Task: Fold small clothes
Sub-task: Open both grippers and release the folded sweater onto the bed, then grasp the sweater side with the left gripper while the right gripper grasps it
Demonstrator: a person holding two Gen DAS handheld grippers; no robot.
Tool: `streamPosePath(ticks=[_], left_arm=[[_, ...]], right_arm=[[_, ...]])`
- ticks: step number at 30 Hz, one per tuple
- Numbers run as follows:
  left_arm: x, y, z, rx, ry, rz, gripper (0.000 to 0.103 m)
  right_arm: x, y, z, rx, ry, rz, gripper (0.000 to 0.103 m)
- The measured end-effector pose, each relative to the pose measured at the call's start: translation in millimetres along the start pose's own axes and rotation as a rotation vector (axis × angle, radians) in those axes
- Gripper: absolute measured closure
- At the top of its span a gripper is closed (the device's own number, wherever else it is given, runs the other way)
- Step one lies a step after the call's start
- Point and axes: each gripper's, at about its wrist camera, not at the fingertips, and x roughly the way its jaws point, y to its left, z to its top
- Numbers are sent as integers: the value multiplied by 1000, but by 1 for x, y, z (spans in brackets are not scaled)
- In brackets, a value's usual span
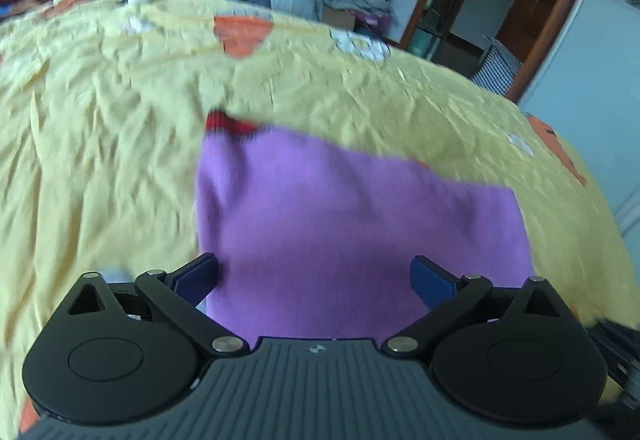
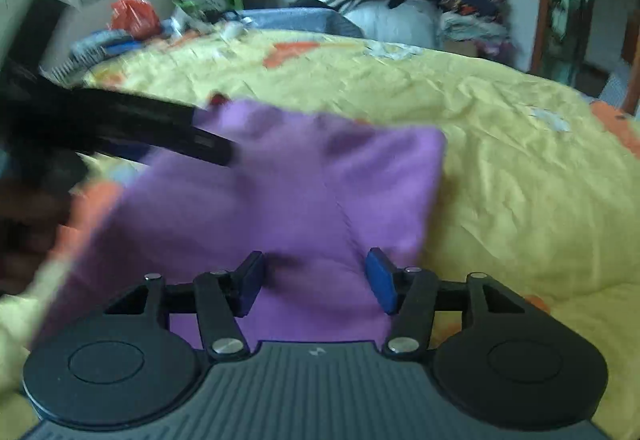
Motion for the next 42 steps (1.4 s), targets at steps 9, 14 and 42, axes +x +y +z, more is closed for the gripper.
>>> streamPosePath(ticks=[9,14,42], left_arm=[[-47,39,-63,-115,35,-134,2],[-64,61,-79,-170,67,-290,2],[30,91,-10,-464,426,-539,74]], right_arm=[[-30,-35,-10,120,-9,60,25],[-32,-84,-32,250,5,161,26],[36,-83,8,343,164,537,80]])
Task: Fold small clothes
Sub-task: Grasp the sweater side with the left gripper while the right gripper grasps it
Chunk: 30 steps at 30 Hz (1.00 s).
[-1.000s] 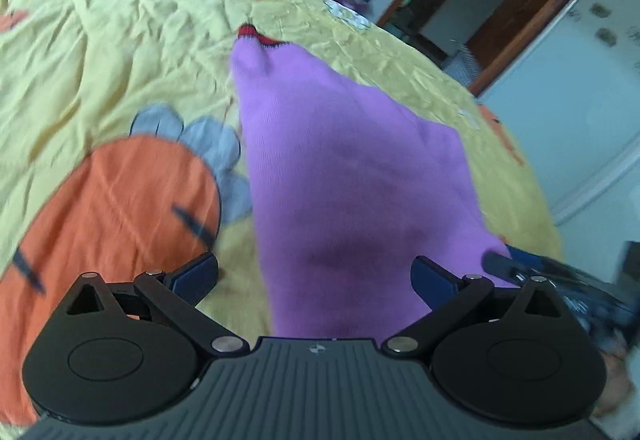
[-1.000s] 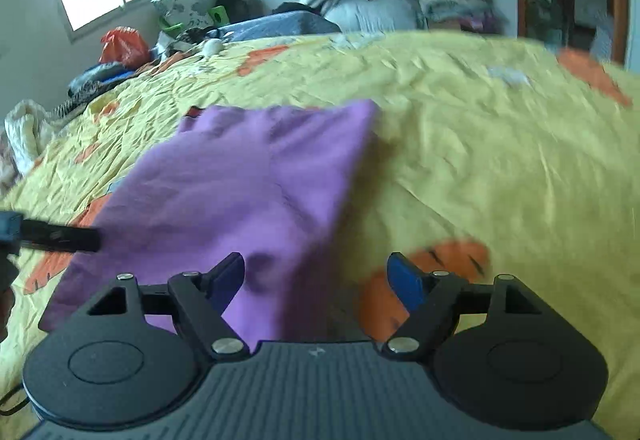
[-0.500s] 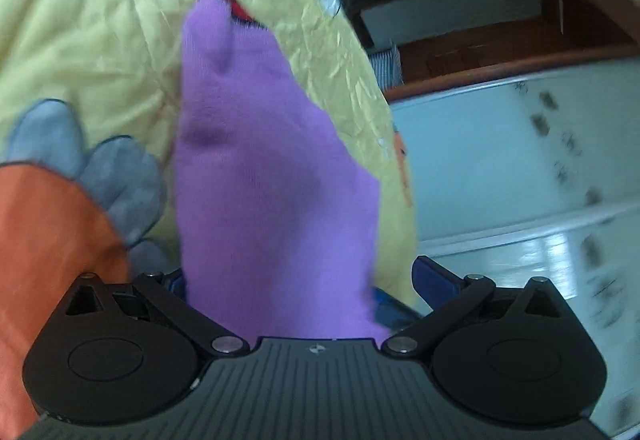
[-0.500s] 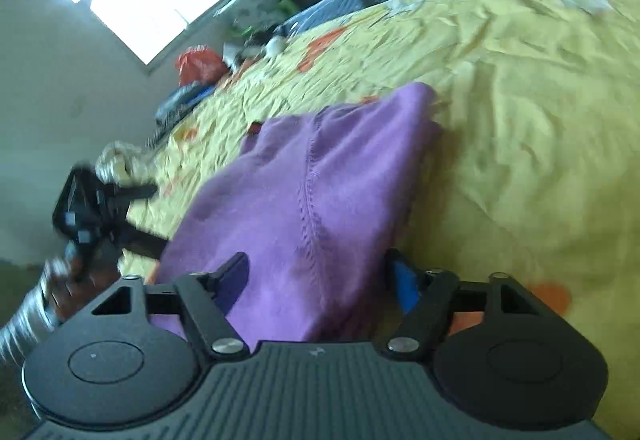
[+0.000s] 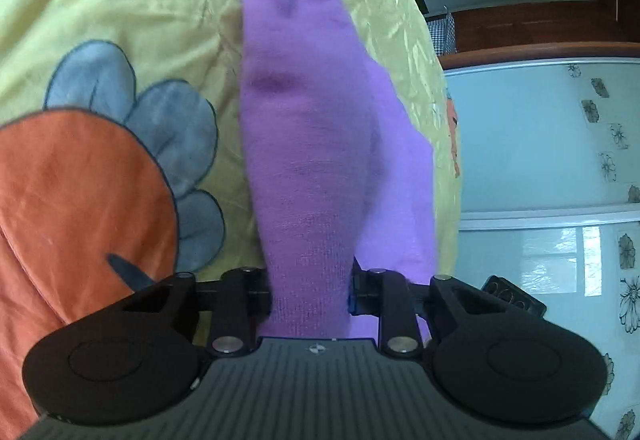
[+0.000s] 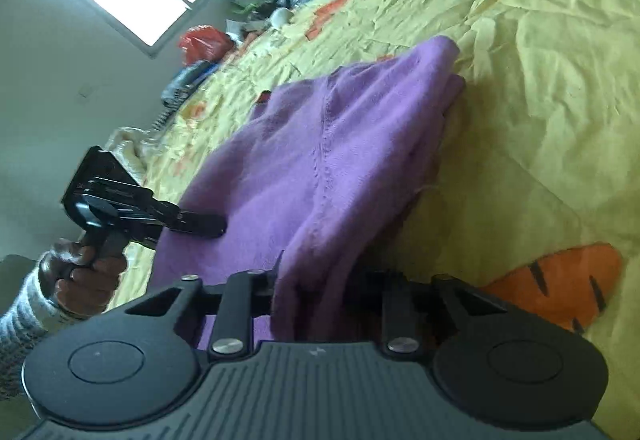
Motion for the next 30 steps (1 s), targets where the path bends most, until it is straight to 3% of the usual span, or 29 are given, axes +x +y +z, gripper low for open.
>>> streamPosePath(ticks=[4,10,14,17,20,21,22,23,25,26,28,30], left_arm=[[-10,-24,9,96,-10,99,76],[-61,-45,32,143,-72,181,76],[-105,-35,8,145,-92,195,76],[-116,-7,-26,106,-72,194,75],[-112,36,-64,38,-51,208,65],[-115,46,-77,24,-90,176,61],[-119,52,-89,6,-102,135,60],[-123,55,-99,-2,-114,118,57],[-133,54,-125,22,-160,114,43],[-134,53,-136,33,-166,114,41],[-132,54,-153,29,-184,95,41],[-123,49,-163,39,-208,85,44]], right_arm=[[2,22,6,-11,-13,-47,82],[7,55,28,22,-64,53,82],[14,78,18,7,-58,101,83],[20,89,-15,-15,-21,84,83],[30,88,-52,-34,23,-2,71],[28,86,-61,-19,18,-16,47],[22,83,-70,-2,-6,35,22],[14,84,-80,4,-12,69,9],[-2,92,-100,-33,-37,57,7],[-6,93,-108,-44,-36,54,7],[-12,96,-122,-74,-52,43,8],[-12,101,-128,-67,-75,30,19]])
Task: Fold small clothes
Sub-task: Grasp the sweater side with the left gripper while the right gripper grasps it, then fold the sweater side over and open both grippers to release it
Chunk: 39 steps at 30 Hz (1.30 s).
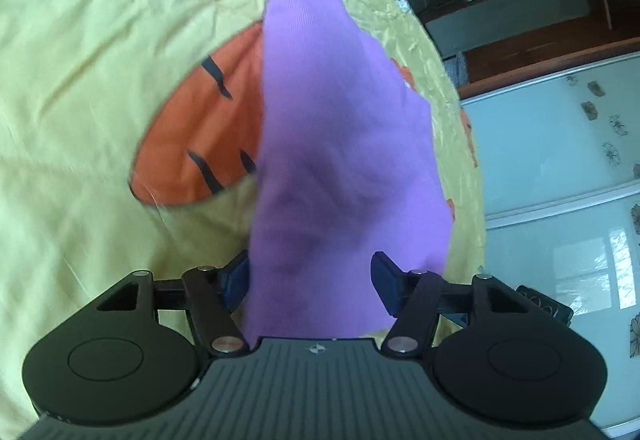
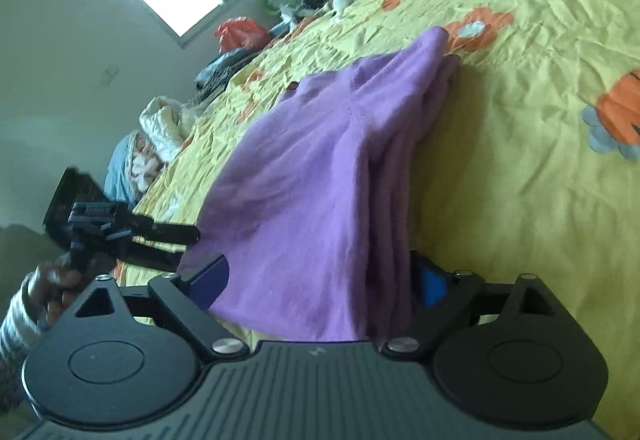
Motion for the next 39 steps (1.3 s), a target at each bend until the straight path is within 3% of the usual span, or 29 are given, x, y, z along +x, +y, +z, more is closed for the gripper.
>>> streamPosePath(ticks=[1,2,3,8,11,12,13,15,16,18,19,20,24,29,33,39], left_arm=[[4,-4,-3,13,-8,16,59],[9,-5,-4,17,7,22,84],[13,-5,-2,12,16,24,89],[-12,-13,-7,39,2,39,94],[-19,-17,-20,66,15,58,94],[-17,-15,-26,74,32,70,94],[-17,-11,-32,80,55,85,92],[-21,-8,-37,88,47,154,80],[-26,-12,-36,115,28,182,70],[-39,-28,-27,187,-55,242,47],[-44,-41,-20,242,-112,259,26],[-45,-53,-11,302,-162,271,15],[-16,-98,28,467,-276,332,14],[54,-120,73,510,-247,348,14],[96,-109,81,539,-226,433,16],[109,-80,90,546,-265,464,4]], right_arm=[[3,3,-2,-13,-1,-25,53],[7,5,-4,-29,10,-64,80],[8,5,-6,-21,10,-85,88],[-14,26,-8,-74,-58,-79,89],[-24,39,-17,-83,-55,-66,89],[-24,41,-21,-89,-46,-78,89],[-22,45,-25,-126,-28,-113,82],[-21,48,-29,-173,9,-216,57],[-27,51,-27,-191,-23,-269,40],[-35,64,-19,-292,-80,-342,37],[-35,70,-13,-333,-96,-366,37],[-31,75,-5,-367,-112,-385,37],[11,95,18,-517,-102,-442,38],[61,102,30,-581,-22,-426,39],[89,94,32,-596,45,-455,39],[95,61,47,-529,47,-422,17]])
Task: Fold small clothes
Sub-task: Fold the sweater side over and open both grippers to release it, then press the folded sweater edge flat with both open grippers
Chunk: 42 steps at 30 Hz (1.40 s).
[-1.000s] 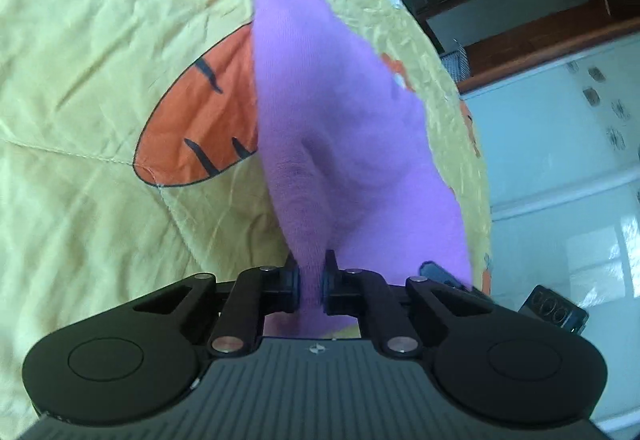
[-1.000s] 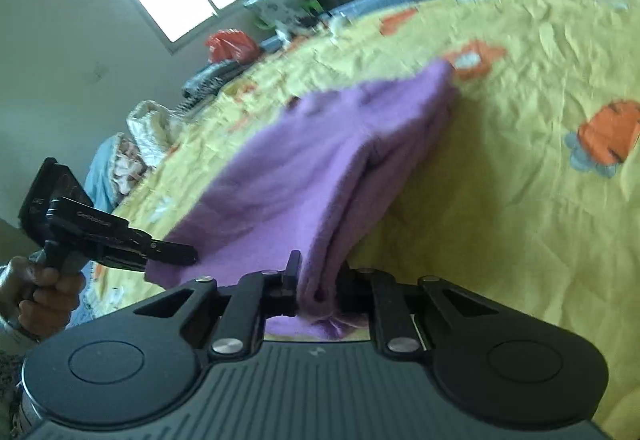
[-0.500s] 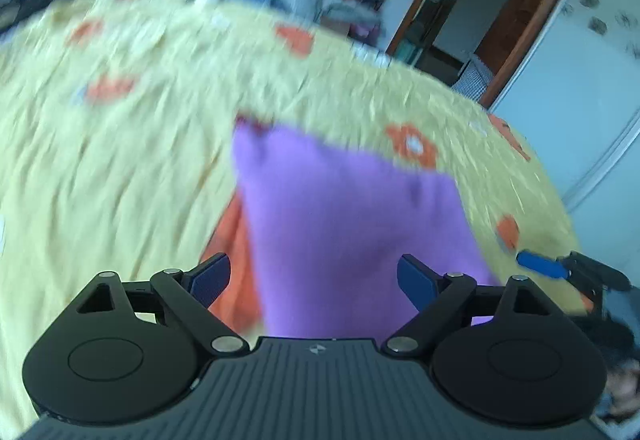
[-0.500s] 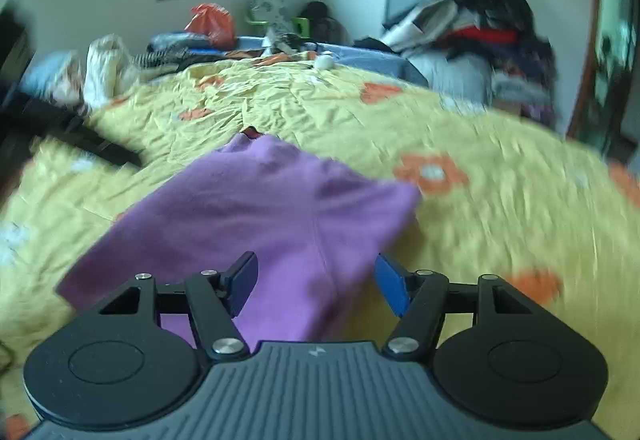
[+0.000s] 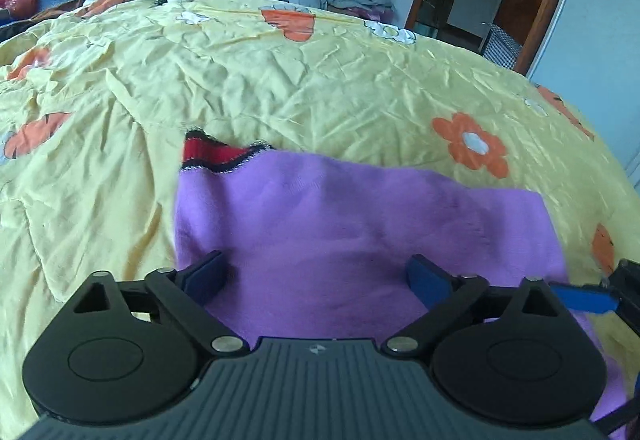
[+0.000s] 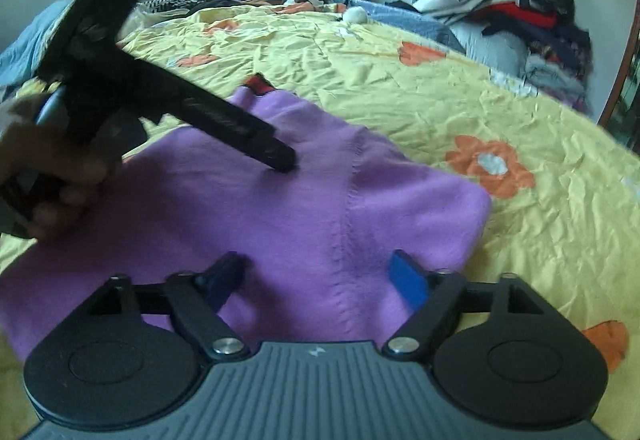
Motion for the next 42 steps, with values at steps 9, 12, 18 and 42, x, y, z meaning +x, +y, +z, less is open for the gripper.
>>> streamPosePath(ticks=[9,12,18,42], left_arm=[[-3,4,1,-12,-32,51,0],[-21,-2,-6,-20,-38,84,1],[-63,-13,-38,-35,-55,130,0],[-163,-35,-188,-86,-35,181,0]], right_arm=[[5,-14,1,24,-17,9,0],[-11,-9,-5,65,-12,-34,0],[-53,-1,-45,154,0,-73,0],[-164,41,-163,260,61,-227,0]])
